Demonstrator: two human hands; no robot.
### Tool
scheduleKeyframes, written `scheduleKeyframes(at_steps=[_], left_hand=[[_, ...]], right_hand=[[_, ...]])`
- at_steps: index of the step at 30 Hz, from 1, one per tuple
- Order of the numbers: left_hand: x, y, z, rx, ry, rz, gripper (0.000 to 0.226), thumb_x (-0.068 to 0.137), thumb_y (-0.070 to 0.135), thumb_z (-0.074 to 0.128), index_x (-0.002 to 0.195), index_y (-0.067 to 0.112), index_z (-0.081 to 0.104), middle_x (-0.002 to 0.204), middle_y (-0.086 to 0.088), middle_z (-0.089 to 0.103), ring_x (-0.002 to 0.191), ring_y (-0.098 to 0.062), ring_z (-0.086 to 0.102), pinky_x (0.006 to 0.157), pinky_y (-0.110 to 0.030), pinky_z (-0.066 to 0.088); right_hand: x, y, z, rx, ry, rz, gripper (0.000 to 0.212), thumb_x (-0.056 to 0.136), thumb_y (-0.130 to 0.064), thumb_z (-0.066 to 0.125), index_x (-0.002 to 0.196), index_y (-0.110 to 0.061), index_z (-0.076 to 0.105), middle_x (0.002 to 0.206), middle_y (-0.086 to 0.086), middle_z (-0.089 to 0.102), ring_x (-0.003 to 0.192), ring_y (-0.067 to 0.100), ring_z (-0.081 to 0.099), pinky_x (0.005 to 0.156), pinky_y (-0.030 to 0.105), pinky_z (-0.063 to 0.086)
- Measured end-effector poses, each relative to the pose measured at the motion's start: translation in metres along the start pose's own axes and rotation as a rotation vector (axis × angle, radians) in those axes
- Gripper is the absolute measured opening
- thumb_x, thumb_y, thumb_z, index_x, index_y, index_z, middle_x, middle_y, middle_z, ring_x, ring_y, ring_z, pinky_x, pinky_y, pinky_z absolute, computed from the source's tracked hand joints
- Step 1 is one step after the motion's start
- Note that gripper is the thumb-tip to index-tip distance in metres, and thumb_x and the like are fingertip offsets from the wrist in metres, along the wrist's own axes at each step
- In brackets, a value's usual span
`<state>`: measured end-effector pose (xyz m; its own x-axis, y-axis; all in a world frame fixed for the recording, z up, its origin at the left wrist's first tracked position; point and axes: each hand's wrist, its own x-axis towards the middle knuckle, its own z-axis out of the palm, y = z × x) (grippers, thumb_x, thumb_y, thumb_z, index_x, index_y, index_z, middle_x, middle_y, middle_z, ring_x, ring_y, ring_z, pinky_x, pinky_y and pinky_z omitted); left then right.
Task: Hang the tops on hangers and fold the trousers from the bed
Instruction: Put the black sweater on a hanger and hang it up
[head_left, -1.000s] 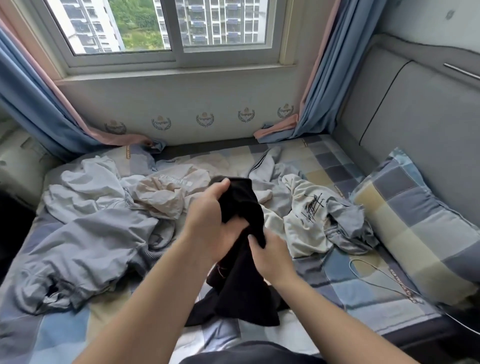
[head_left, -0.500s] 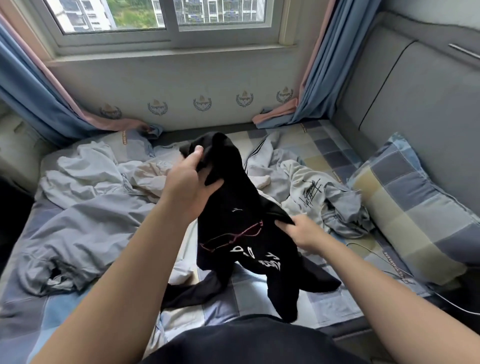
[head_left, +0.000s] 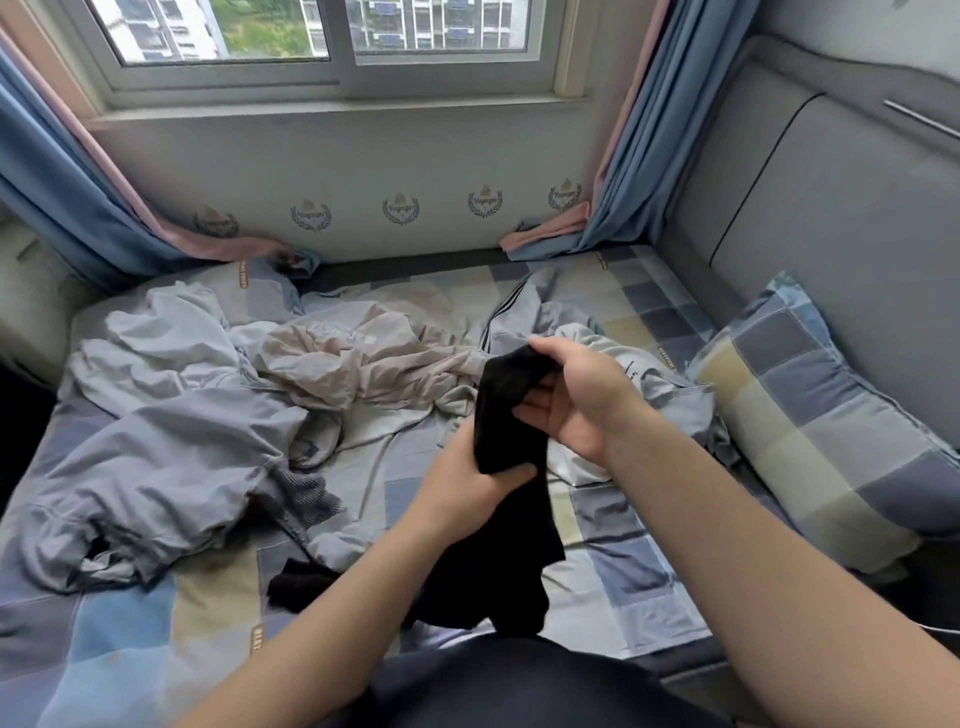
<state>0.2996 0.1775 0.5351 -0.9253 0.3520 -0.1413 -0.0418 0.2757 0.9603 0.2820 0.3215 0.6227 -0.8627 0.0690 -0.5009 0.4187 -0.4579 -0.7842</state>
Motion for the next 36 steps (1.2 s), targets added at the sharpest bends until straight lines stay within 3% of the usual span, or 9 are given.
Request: scheduleKeyframes(at_steps=[4,10,15,19,21,26,29,32,36], left_hand=[[0.006,-0.016,-0.011,0.032,0.158,-0.078,0.019,0.092,0.005,0.065,0.080,0.020,0.065,0.067,0.020,0.064,0.071,-0.006,0.055,0.064,-0.024,0.044],[0.011,0.000,-0.035,-0.368,0.315,-0.192,0.029,0.091,-0.004,0.051,0.097,0.013,0.074,0.089,-0.008,0.075,0.079,-0.020,0.066,0.074,-0.033,0.054],[0.012,0.027,-0.029,-0.555,0.304,-0.337,0.030,0.092,-0.003,0.048,0.095,0.011,0.074,0.084,-0.012,0.076,0.077,-0.026,0.072,0.061,-0.031,0.058],[0.014,0.045,-0.032,-0.609,0.188,-0.447,0.021,0.095,0.008,0.054,0.108,0.004,0.071,0.098,-0.021,0.075,0.080,-0.031,0.074,0.059,-0.034,0.059],[0.014,0.052,-0.038,-0.691,0.087,-0.424,0.024,0.096,0.016,0.058,0.113,0.003,0.069,0.105,-0.021,0.075,0.085,-0.032,0.075,0.065,-0.036,0.061],[0.009,0.036,-0.046,-0.521,0.044,-0.171,0.014,0.099,0.028,0.060,0.106,0.021,0.070,0.093,-0.004,0.074,0.080,-0.016,0.072,0.069,-0.029,0.058],[-0.003,0.006,-0.041,-0.302,0.019,-0.078,0.044,0.079,0.044,0.075,0.116,0.020,0.070,0.106,-0.004,0.075,0.097,-0.012,0.069,0.086,-0.031,0.055],[-0.013,-0.018,-0.031,-0.214,-0.046,-0.136,0.073,0.065,0.051,0.080,0.128,0.020,0.061,0.119,0.001,0.071,0.106,-0.009,0.069,0.090,-0.024,0.053],[-0.016,-0.036,-0.022,-0.211,-0.105,-0.342,0.047,0.083,0.031,0.082,0.123,0.014,0.063,0.109,-0.005,0.075,0.094,-0.013,0.074,0.074,-0.021,0.054]], right_hand=[[-0.002,-0.008,0.001,0.140,0.001,-0.089,0.020,0.102,-0.019,0.051,0.089,-0.008,0.061,0.086,0.014,0.069,0.076,0.026,0.068,0.067,0.038,0.061],[-0.007,0.032,-0.034,-0.365,-0.042,-0.091,0.033,0.097,-0.028,0.062,0.129,-0.020,0.057,0.132,0.004,0.062,0.119,0.019,0.060,0.103,0.041,0.049],[-0.022,0.114,-0.036,-0.749,-0.115,-0.224,0.100,0.062,-0.048,0.084,0.147,-0.022,0.037,0.140,-0.004,0.052,0.130,0.007,0.050,0.111,0.025,0.038],[-0.010,0.135,-0.039,-0.758,0.027,-0.275,0.021,0.082,-0.007,0.070,0.096,-0.020,0.062,0.087,-0.014,0.067,0.084,-0.002,0.058,0.080,0.030,0.047],[-0.004,0.124,-0.044,-0.698,0.085,-0.287,0.029,0.087,0.009,0.054,0.076,-0.017,0.059,0.064,-0.018,0.060,0.064,-0.007,0.048,0.066,0.023,0.046],[0.008,0.084,-0.040,-0.288,0.151,-0.239,0.012,0.091,-0.001,0.064,0.089,-0.011,0.071,0.081,-0.001,0.076,0.079,0.016,0.070,0.075,0.033,0.057],[0.010,0.065,-0.041,-0.069,0.156,-0.168,0.009,0.094,-0.008,0.064,0.100,-0.007,0.072,0.096,0.013,0.077,0.089,0.029,0.074,0.081,0.042,0.061],[0.005,0.058,-0.041,0.039,0.073,-0.119,0.022,0.098,-0.011,0.060,0.114,0.000,0.069,0.110,0.018,0.074,0.101,0.033,0.073,0.084,0.043,0.061],[-0.003,0.054,-0.044,0.124,0.043,-0.083,0.033,0.098,-0.012,0.058,0.125,0.006,0.063,0.121,0.022,0.069,0.112,0.034,0.068,0.099,0.045,0.054]])
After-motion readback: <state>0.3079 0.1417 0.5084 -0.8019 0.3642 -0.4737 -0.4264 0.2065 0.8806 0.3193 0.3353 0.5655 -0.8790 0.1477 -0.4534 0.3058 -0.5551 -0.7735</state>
